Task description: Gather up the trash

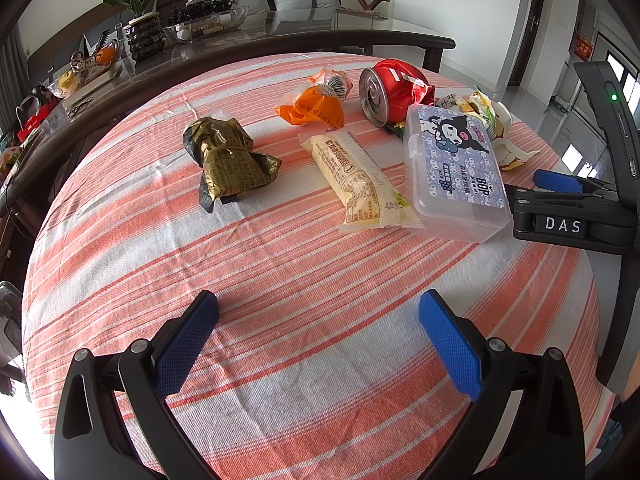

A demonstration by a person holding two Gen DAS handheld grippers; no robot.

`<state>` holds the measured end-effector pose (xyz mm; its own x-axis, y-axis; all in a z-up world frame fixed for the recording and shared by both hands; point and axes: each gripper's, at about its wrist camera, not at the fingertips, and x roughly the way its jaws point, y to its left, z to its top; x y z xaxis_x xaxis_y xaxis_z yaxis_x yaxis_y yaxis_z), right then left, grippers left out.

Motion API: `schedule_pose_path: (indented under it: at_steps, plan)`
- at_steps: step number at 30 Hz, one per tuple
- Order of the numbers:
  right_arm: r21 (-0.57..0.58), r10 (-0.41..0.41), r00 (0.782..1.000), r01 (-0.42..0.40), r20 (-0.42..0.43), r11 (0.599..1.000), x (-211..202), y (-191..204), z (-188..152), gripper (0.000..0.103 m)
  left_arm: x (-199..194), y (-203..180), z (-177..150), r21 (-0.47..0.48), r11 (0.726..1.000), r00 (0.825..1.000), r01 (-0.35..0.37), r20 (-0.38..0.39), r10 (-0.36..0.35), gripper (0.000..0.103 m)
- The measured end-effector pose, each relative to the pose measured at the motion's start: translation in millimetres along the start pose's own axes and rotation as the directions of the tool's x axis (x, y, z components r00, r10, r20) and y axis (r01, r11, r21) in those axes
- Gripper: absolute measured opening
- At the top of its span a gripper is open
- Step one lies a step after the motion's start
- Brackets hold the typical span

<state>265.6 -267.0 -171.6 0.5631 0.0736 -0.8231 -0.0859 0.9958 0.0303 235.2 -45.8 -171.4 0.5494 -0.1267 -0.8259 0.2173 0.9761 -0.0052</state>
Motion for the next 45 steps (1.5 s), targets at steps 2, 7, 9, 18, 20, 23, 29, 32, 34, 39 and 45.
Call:
schedule_pose_path:
  at_steps: [2, 7, 9, 18, 20, 23, 29, 32, 34, 39, 45]
  plan:
    - [0.000, 0.000, 1.000, 0.000, 0.000, 1.000, 0.0, 0.1, 0.0, 0.099, -0.2, -0.1, -0.2, 0.000, 1.000, 1.000, 0.000, 0.000, 0.000, 0.099]
    - [0.000, 0.000, 1.000, 0.000, 0.000, 1.000, 0.0, 0.1, 0.0, 0.099, -0.2, 1.2, -0.7, -0.001, 1.000, 1.000, 0.003, 0.001, -0.003, 0.099]
    - [0.000, 0.000, 1.000, 0.000, 0.000, 1.000, 0.0, 0.4, -0.2, 0.099, -0.7, 1.6, -1.1, -0.003, 1.000, 1.000, 0.005, 0.001, -0.005, 0.099]
    - [0.001, -0.001, 1.000, 0.001, 0.000, 1.000, 0.0, 0.3, 0.3, 0.099, -18.4, 38.7, -6.7, -0.140, 0.987, 0.996, 0.079, 0.058, -0.072, 0.099]
    - [0.005, -0.003, 1.000, 0.003, 0.000, 1.000, -0.7, 0.2, -0.5, 0.099, -18.6, 53.7, 2.4, -0.182, 0.981, 0.996, 0.070, 0.064, -0.060, 0.099]
    - [0.010, 0.002, 1.000, -0.002, -0.001, 1.000, -0.4, -1.1, -0.2, 0.099, -16.8, 65.2, 26.6, -0.192, 0.980, 0.995, 0.054, 0.097, -0.036, 0.099]
    - [0.008, 0.000, 1.000, 0.000, -0.001, 1.000, -0.2, -2.4, 0.9, 0.099, 22.3, 74.9, 74.9, -0.164, 0.985, 0.998, -0.048, 0.034, 0.054, 0.098]
    - [0.008, 0.000, 1.000, 0.000, -0.001, 1.000, -0.1, -2.4, 0.9, 0.099, 42.5, 81.2, 82.2, -0.177, 0.982, 0.998, -0.070, -0.020, 0.068, 0.088]
    - [0.008, 0.000, 1.000, 0.000, -0.001, 1.000, -0.2, -2.0, 0.9, 0.099, 46.8, 82.4, 80.9, -0.161, 0.984, 0.997, -0.074, -0.013, 0.073, 0.077]
    - [0.048, 0.133, 0.991, -0.133, -0.004, 0.990, -18.6, -16.0, -8.5, 0.098, 33.2, 81.7, 71.0, -0.079, 0.997, 1.000, -0.003, 0.004, 0.003, 0.018]
    - [0.142, 0.139, 0.989, -0.143, 0.041, 0.979, -58.2, -68.4, -26.9, 0.098, -20.8, 70.3, 18.8, 0.012, 0.992, 0.992, 0.123, -0.015, -0.123, 0.018]
